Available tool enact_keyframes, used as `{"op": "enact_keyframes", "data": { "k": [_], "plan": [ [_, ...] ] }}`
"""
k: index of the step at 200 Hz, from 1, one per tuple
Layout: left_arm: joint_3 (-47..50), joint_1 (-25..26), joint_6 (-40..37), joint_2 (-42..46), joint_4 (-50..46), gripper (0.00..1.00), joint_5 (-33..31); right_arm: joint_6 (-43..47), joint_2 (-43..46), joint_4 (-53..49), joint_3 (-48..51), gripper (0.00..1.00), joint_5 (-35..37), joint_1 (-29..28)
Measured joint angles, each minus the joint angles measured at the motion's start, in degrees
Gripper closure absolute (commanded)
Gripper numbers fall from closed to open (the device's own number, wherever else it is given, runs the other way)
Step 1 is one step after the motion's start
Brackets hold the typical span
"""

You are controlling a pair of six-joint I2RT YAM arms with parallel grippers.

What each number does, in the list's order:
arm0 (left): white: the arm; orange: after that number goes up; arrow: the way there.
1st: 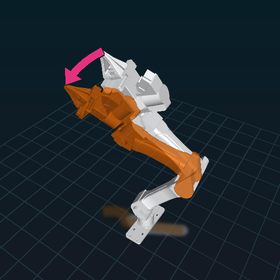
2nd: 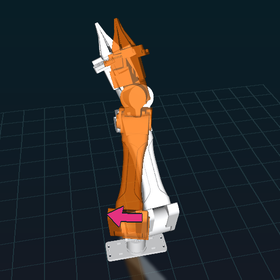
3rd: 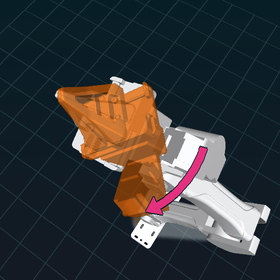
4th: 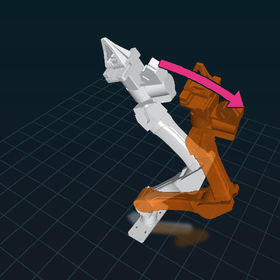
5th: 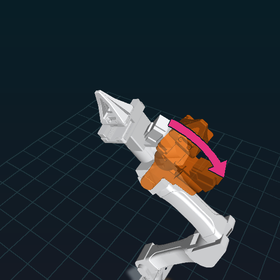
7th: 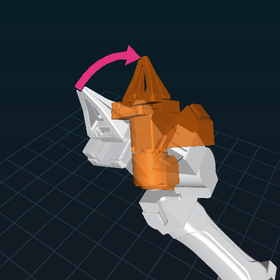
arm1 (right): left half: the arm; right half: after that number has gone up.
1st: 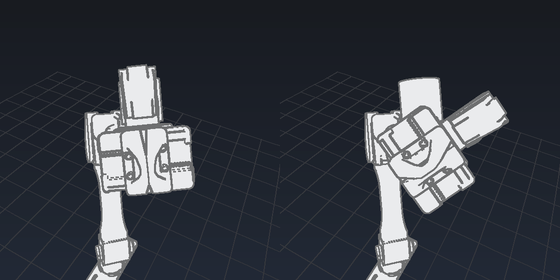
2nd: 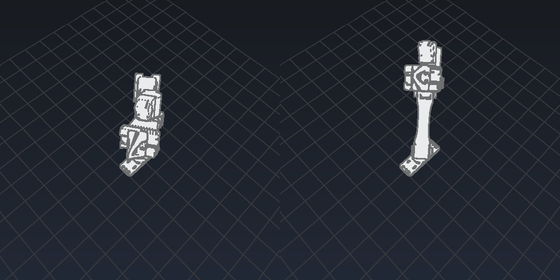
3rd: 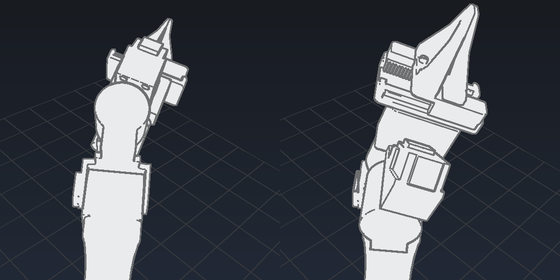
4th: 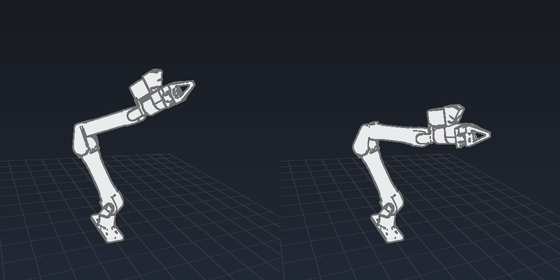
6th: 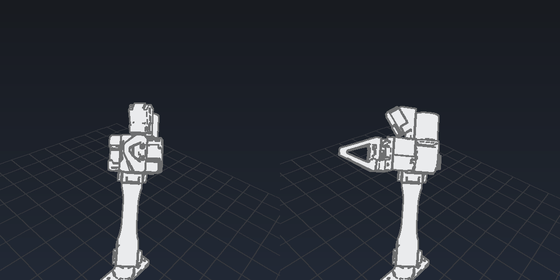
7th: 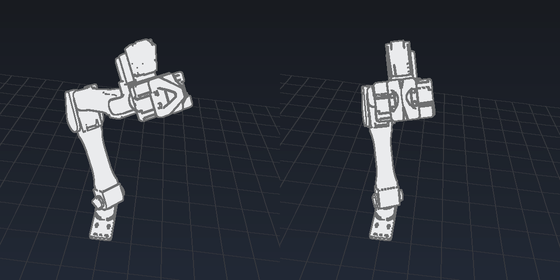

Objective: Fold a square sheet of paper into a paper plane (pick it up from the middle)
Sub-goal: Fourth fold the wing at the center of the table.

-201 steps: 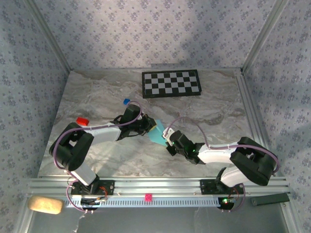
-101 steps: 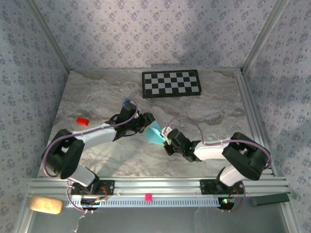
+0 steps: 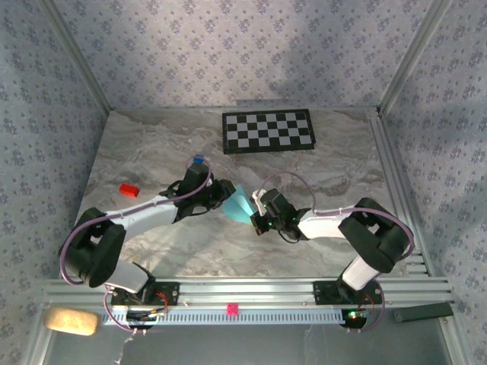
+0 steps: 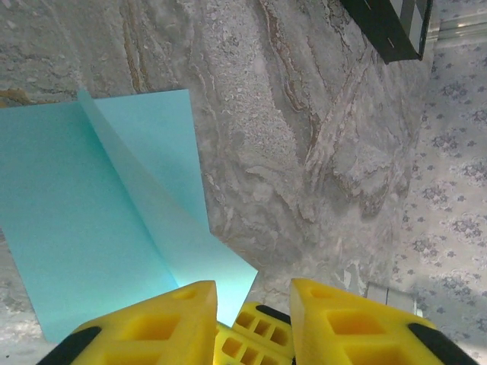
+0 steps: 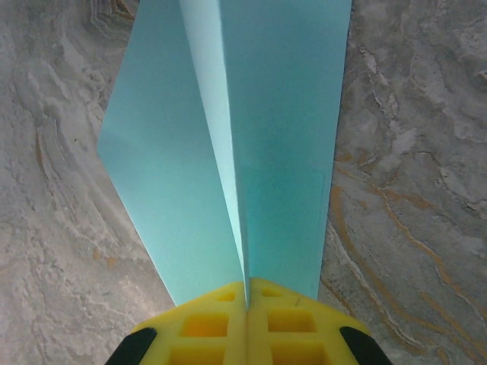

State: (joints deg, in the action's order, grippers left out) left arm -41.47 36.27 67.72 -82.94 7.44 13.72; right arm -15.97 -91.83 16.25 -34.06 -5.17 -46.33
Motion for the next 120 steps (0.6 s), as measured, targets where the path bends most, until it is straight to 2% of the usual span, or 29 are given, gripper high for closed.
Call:
{"op": "enact_keyframes", "data": {
  "k": [35,120],
  "plan": [
    [0.5,-0.1,0.5,-2.1,1.8,0.85,1.3,-2.9,-1.4,-1.4,-1.9,0.98,-4.2,1.5],
    [0.3,-0.2,1.9,-11.2,8.5,0.89,5.4,-8.1,-3.4,-4.4,-4.5,0.98,-13.2,4.6]
  ]
}}
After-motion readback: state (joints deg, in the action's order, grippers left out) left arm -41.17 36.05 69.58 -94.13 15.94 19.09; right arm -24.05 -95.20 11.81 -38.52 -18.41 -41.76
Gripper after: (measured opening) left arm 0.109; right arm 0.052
